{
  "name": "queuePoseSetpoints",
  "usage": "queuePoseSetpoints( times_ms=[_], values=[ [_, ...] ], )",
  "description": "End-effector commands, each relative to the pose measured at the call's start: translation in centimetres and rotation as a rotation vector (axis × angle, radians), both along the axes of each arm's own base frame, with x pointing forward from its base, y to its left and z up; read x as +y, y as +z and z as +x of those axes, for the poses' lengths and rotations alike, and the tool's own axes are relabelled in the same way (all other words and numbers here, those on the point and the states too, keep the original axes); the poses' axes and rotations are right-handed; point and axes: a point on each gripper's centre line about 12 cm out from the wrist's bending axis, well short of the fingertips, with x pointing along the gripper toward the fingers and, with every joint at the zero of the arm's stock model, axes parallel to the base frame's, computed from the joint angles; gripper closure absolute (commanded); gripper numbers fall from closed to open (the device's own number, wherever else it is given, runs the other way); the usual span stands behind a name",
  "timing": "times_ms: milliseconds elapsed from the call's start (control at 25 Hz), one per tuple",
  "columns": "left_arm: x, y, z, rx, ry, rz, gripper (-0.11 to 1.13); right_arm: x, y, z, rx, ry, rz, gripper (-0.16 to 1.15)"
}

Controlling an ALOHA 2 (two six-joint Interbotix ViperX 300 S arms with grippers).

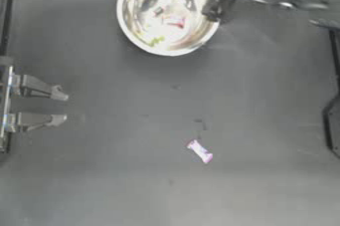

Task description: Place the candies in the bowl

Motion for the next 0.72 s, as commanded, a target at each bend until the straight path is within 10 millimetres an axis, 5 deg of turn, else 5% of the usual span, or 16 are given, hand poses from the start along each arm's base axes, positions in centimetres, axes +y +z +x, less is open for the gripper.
queuePoseSetpoints(
  times_ms=[40,400,520,680,720],
  values=[
    [0.1,0.1,0.4,0.003,0.006,-0.001,0.22,-1.1,0.3,1.9,-0.022,0.012,-0.020,0.78],
    [0.2,0.1,0.4,0.003,0.010,-0.001,0.22,-2.9,-3.1,4.0,0.012,0.008,0.012,0.69],
    [0.3,0.1,0.4,0.003,0.014,-0.001,0.22,-2.9,-3.8,4.0,0.022,0.010,0.018,0.42],
    [0.3,0.0,0.4,0.006,0.015,-0.002,0.22,-2.9,-3.9,3.9,0.024,0.011,0.018,-0.12],
    [0.3,0.0,0.4,0.006,0.015,-0.002,0.22,-2.9,-3.9,4.0,0.023,0.012,0.017,-0.12]
  ],
)
